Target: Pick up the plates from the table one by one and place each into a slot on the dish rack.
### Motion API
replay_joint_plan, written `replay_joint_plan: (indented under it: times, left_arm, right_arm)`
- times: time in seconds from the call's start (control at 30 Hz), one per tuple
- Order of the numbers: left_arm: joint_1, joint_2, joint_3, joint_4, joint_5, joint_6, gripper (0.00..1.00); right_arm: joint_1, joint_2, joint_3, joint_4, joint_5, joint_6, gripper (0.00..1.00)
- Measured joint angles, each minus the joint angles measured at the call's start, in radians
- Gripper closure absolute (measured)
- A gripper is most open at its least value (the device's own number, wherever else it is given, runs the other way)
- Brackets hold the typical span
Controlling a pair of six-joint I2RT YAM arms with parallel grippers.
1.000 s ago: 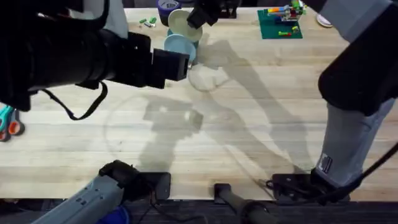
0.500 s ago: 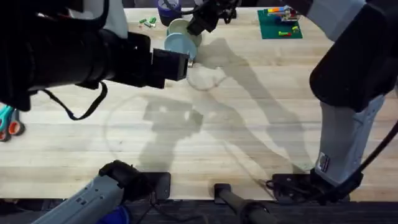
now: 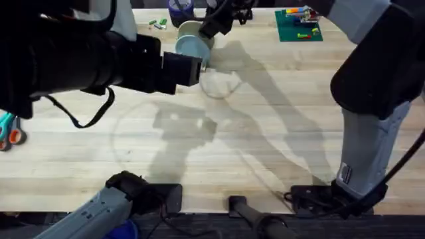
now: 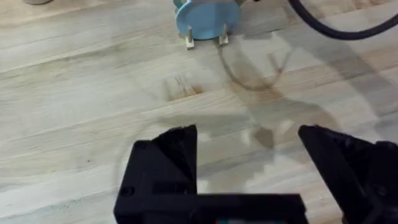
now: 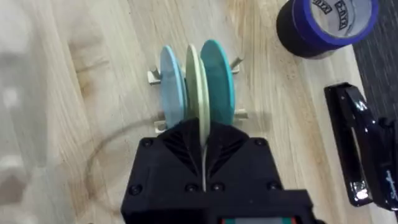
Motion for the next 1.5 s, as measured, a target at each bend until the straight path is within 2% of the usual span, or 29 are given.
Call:
replay_joint_plan:
  times: [0.4,0.83,1.5]
  left_arm:
    - [0.000,0.000,0.000,0.000,0.000,0.000,0.007]
    - [0.000,0.000,0.000,0.000,-0.012,0.000,0.008]
    - [0.000,0.048,0.000,0.000,-0.015,0.000,0.007]
  right_arm:
    - [0.000,0.000,0.121,-0.033,-0.016,-0.049,0.973]
    - [0.000,0.000,0.122,-0.084,-0.015,-0.140,0.973]
    - [0.000,0.001,0.122,-0.081,-0.085,-0.154,0.973]
